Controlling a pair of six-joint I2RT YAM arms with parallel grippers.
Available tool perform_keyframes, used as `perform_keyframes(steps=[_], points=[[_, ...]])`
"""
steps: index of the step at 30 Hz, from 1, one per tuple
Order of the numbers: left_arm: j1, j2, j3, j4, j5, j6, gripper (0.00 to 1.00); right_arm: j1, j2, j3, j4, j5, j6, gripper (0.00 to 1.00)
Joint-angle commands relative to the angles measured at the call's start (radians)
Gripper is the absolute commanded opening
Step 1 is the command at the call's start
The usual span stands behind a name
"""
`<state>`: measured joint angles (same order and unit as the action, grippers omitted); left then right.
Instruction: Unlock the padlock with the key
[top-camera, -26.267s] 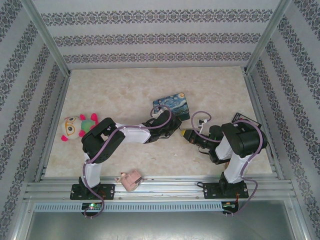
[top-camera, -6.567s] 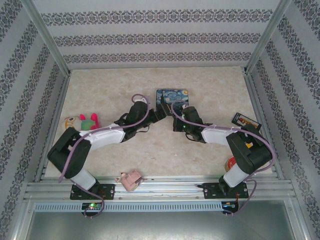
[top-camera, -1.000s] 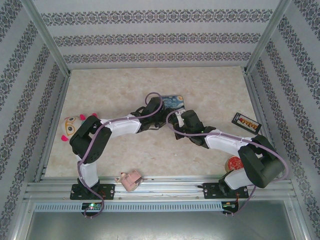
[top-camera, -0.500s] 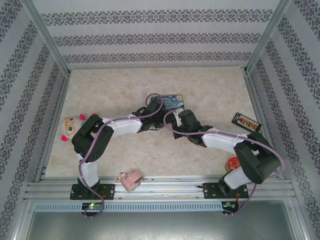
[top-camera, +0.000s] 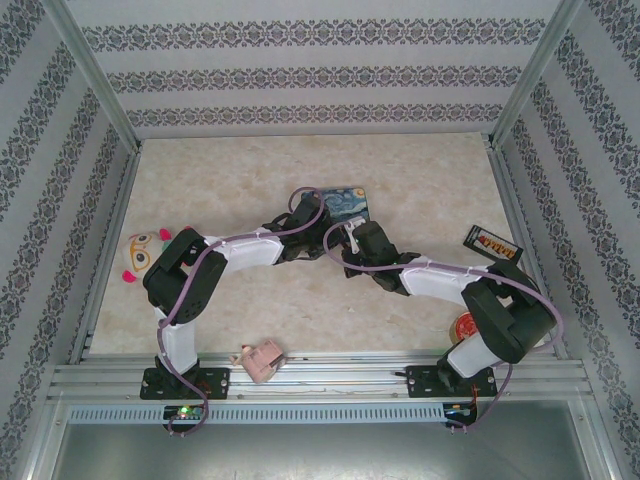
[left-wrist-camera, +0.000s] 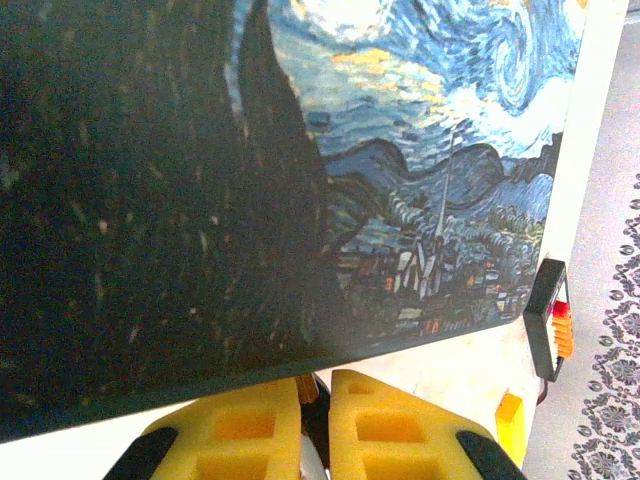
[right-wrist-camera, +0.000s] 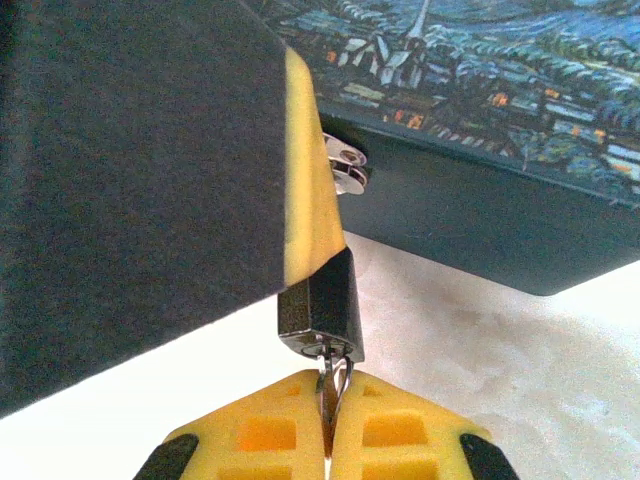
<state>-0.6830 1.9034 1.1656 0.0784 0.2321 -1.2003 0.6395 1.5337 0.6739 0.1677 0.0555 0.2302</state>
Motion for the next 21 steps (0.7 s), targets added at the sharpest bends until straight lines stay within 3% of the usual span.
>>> perform_keyframes(steps=[1, 10, 14, 18, 21], points=[[-0.023, -0.023, 0.020, 0.027, 0.120, -0.012, 0.03, 0.006, 0.027, 0.008, 0.196, -0.031, 0.061, 0.00], [-0.023, -0.042, -0.001, 0.030, 0.129, -0.009, 0.00, -0.099, 0.089, -0.039, 0.426, -0.260, 0.280, 0.00], [-0.022, -0.049, -0.006, 0.029, 0.131, -0.004, 0.00, -0.200, 0.163, -0.080, 0.632, -0.466, 0.428, 0.00], [-0.021, -0.057, -0.008, 0.023, 0.135, 0.003, 0.00, -0.277, 0.231, -0.128, 0.858, -0.595, 0.552, 0.00], [-0.018, -0.062, -0.018, 0.023, 0.131, 0.003, 0.00, -0.302, 0.265, -0.132, 0.917, -0.641, 0.589, 0.00]])
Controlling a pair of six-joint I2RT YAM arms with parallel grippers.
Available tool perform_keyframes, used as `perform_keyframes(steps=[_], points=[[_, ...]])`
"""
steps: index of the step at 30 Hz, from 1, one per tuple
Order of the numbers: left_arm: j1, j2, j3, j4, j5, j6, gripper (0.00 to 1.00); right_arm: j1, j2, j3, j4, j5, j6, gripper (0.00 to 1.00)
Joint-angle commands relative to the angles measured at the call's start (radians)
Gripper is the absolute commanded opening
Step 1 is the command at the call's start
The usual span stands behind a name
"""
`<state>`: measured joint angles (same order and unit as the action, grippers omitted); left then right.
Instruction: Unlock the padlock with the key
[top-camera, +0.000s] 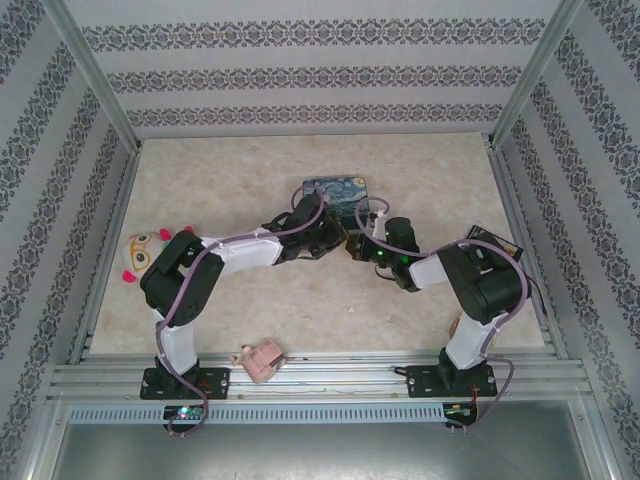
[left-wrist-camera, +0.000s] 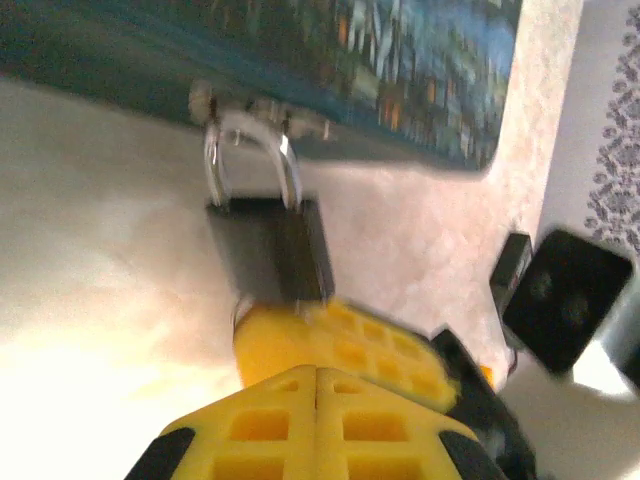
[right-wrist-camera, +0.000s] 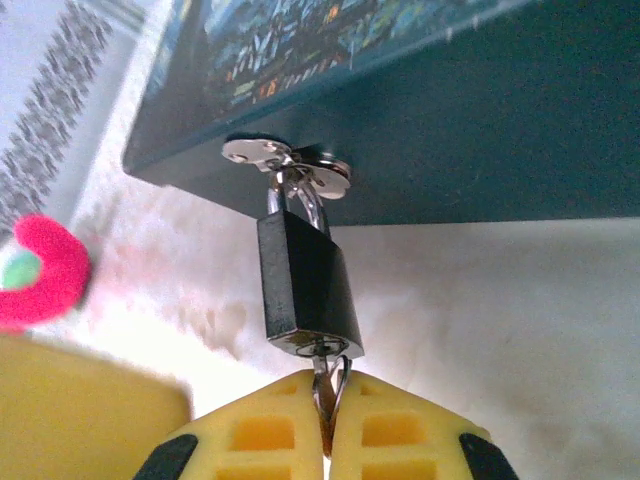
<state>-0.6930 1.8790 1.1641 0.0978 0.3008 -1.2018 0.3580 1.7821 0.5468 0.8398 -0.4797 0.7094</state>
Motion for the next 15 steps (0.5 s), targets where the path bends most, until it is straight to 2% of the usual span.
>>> perform_keyframes(steps=[1, 4, 5, 7, 10, 15], points=[[-0.008, -0.040, -0.020, 0.003, 0.060, 0.004, 0.00, -0.019, 0.019, -0.005, 0.243, -0.105, 0.106, 0.00], [-0.001, -0.055, -0.037, 0.005, 0.048, 0.005, 0.00, -0.016, 0.003, -0.019, 0.215, -0.084, 0.088, 0.01], [0.001, -0.066, -0.045, 0.007, 0.038, 0.008, 0.00, -0.015, -0.008, -0.027, 0.197, -0.069, 0.078, 0.06], [0.008, -0.095, -0.058, 0.007, 0.010, 0.021, 0.09, -0.014, -0.037, -0.046, 0.155, -0.041, 0.060, 0.15], [0.023, -0.149, -0.070, -0.007, -0.042, 0.052, 0.23, -0.011, -0.099, -0.082, 0.083, 0.015, 0.036, 0.18], [0.049, -0.222, -0.073, -0.050, -0.118, 0.113, 0.39, -0.001, -0.219, -0.119, -0.067, 0.086, -0.014, 0.26]])
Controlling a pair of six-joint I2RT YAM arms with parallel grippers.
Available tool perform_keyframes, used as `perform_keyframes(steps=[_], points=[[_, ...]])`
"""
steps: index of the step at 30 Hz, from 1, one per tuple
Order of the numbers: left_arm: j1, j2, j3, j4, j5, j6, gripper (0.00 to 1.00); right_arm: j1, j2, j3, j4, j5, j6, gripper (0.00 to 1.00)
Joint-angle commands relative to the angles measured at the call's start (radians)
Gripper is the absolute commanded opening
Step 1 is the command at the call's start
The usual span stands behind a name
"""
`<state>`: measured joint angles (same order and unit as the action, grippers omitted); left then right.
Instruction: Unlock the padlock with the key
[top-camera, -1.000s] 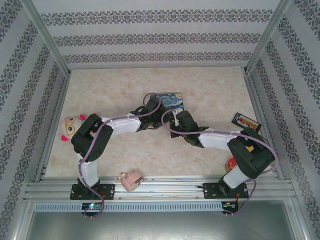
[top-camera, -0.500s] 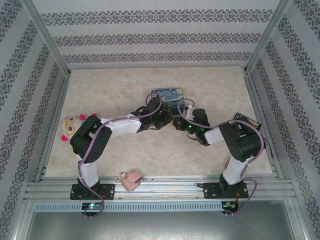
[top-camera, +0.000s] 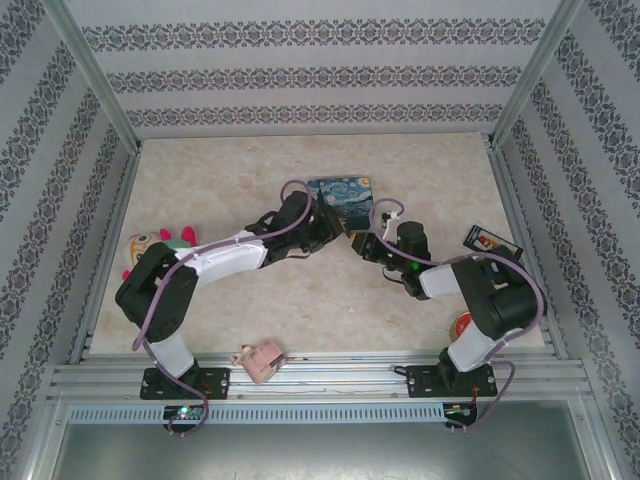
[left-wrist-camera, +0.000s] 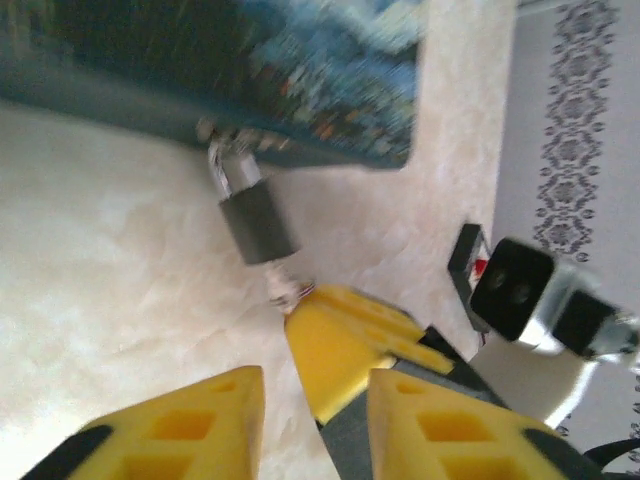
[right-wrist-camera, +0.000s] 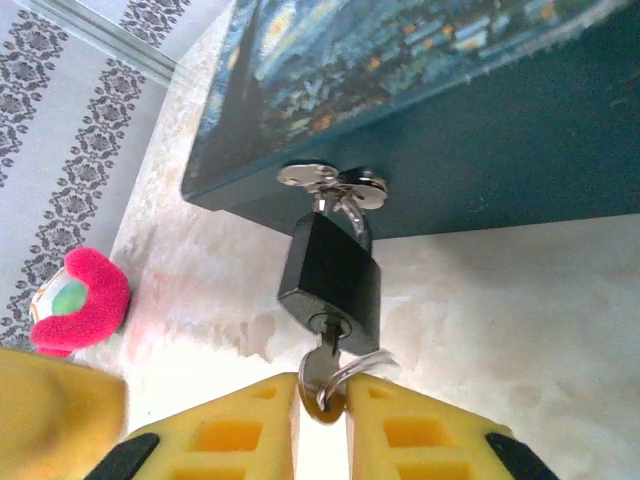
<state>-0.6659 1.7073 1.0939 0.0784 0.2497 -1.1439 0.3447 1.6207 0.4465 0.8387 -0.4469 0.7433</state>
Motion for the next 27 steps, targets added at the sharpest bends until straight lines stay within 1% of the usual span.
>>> perform_keyframes(steps=[1, 3, 7, 10, 14, 17, 18, 19, 20, 21, 22, 24, 27], points=[[0.027, -0.055, 0.001, -0.037, -0.070, 0.063, 0.42, 0.013, -0.079, -0.021, -0.089, 0.062, -0.054, 0.27], [0.033, -0.056, 0.010, -0.052, -0.077, 0.074, 0.46, 0.013, -0.114, -0.022, -0.145, 0.077, -0.064, 0.28], [0.037, -0.037, 0.020, -0.052, -0.069, 0.075, 0.52, 0.014, -0.173, -0.015, -0.236, 0.102, -0.078, 0.29], [0.037, -0.011, 0.034, -0.059, -0.055, 0.084, 0.55, 0.024, -0.215, 0.004, -0.322, 0.126, -0.095, 0.29], [0.038, 0.038, 0.061, -0.070, -0.046, 0.128, 0.57, 0.069, -0.271, 0.058, -0.516, 0.222, -0.146, 0.29], [0.040, 0.072, 0.071, -0.076, -0.034, 0.144, 0.59, 0.087, -0.295, 0.085, -0.604, 0.256, -0.156, 0.29], [0.040, 0.073, 0.062, -0.060, -0.031, 0.145, 0.61, 0.092, -0.298, 0.090, -0.622, 0.264, -0.159, 0.29], [0.040, 0.071, 0.052, -0.044, -0.034, 0.147, 0.67, 0.097, -0.301, 0.098, -0.643, 0.278, -0.162, 0.29], [0.040, 0.065, 0.042, -0.040, -0.044, 0.151, 0.76, 0.100, -0.301, 0.104, -0.663, 0.292, -0.165, 0.33], [0.044, 0.062, 0.040, -0.043, -0.055, 0.162, 0.81, 0.100, -0.298, 0.110, -0.675, 0.300, -0.166, 0.36], [0.047, 0.058, 0.041, -0.051, -0.068, 0.179, 0.84, 0.099, -0.291, 0.117, -0.686, 0.307, -0.168, 0.38], [0.061, 0.051, 0.042, -0.067, -0.081, 0.200, 0.89, 0.094, -0.265, 0.130, -0.685, 0.306, -0.171, 0.39], [0.081, 0.057, 0.041, -0.066, -0.072, 0.207, 0.90, 0.094, -0.220, 0.153, -0.669, 0.301, -0.180, 0.39]])
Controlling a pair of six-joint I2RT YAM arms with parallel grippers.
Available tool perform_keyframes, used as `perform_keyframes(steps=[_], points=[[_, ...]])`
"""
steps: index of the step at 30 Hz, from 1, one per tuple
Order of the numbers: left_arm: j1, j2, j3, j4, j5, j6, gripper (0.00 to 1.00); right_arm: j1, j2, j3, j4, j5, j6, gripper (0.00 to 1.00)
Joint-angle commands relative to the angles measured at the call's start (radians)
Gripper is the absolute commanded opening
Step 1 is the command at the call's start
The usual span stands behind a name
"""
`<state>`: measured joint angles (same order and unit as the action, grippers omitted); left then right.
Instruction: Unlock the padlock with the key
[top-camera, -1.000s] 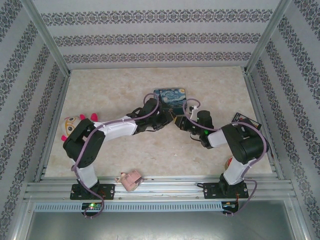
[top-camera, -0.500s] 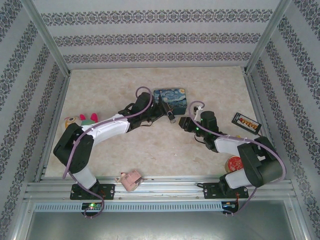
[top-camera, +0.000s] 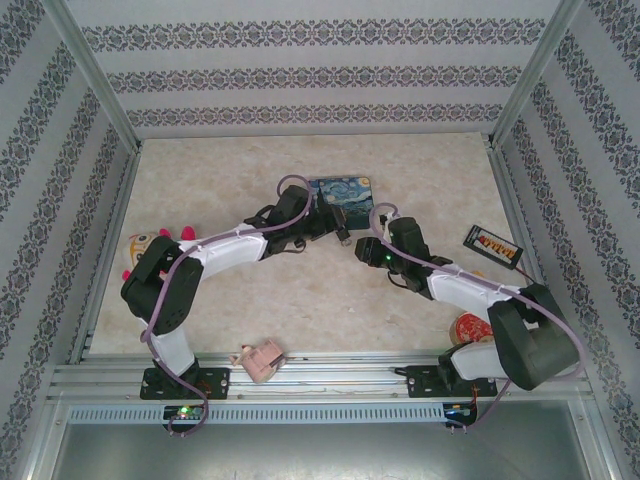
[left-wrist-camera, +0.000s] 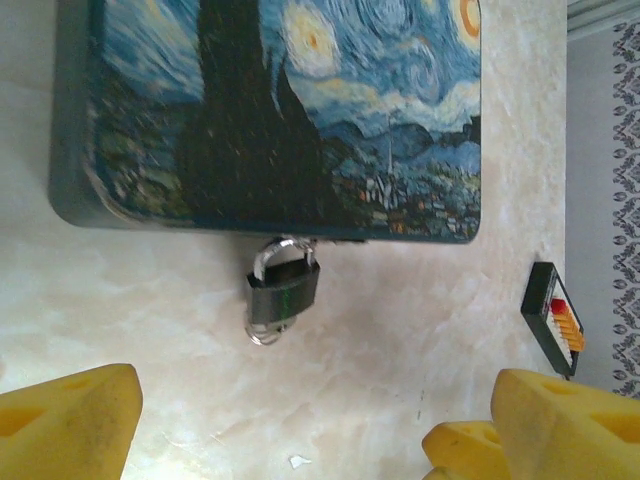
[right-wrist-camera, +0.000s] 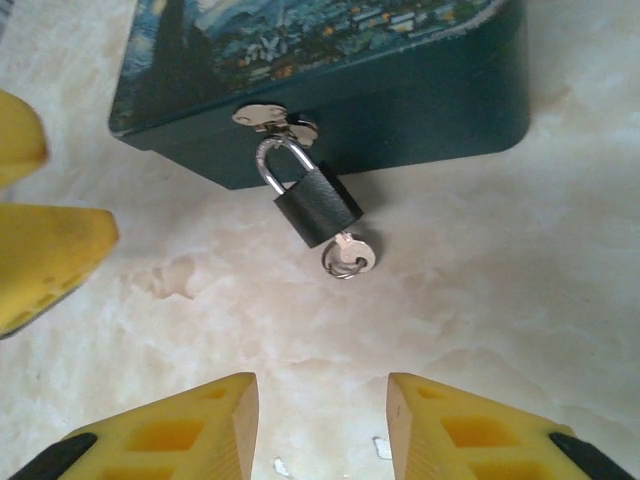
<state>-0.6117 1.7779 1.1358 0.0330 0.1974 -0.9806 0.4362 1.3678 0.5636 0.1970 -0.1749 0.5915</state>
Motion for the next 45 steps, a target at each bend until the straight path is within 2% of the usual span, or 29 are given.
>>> perform_keyframes(steps=[1, 6, 13, 16, 21, 27, 33, 45], points=[[0.027, -0.007, 0.005, -0.022, -0.020, 0.056, 0.89, 0.001, 0.047, 0.045, -0.025, 0.028, -0.029, 0.39], [0.014, 0.071, 0.009, 0.025, 0.019, 0.075, 0.81, -0.042, 0.139, 0.119, -0.060, 0.009, 0.009, 0.37], [-0.025, 0.161, 0.013, 0.118, 0.054, 0.123, 0.73, -0.082, 0.140, 0.122, -0.047, -0.021, 0.040, 0.35], [-0.033, 0.193, 0.006, 0.170, 0.051, 0.133, 0.68, -0.095, 0.168, 0.140, -0.043, -0.035, 0.054, 0.25], [-0.034, 0.231, -0.014, 0.286, 0.076, 0.119, 0.63, -0.099, 0.257, 0.186, -0.009, -0.054, 0.075, 0.22], [-0.035, 0.269, -0.011, 0.372, 0.093, 0.100, 0.59, -0.100, 0.372, 0.259, 0.028, -0.075, 0.093, 0.13], [-0.034, 0.294, -0.004, 0.375, 0.089, 0.094, 0.55, -0.099, 0.453, 0.288, 0.084, -0.093, 0.115, 0.12], [-0.034, 0.331, 0.007, 0.469, 0.124, 0.068, 0.37, -0.094, 0.511, 0.288, 0.156, -0.148, 0.153, 0.11]])
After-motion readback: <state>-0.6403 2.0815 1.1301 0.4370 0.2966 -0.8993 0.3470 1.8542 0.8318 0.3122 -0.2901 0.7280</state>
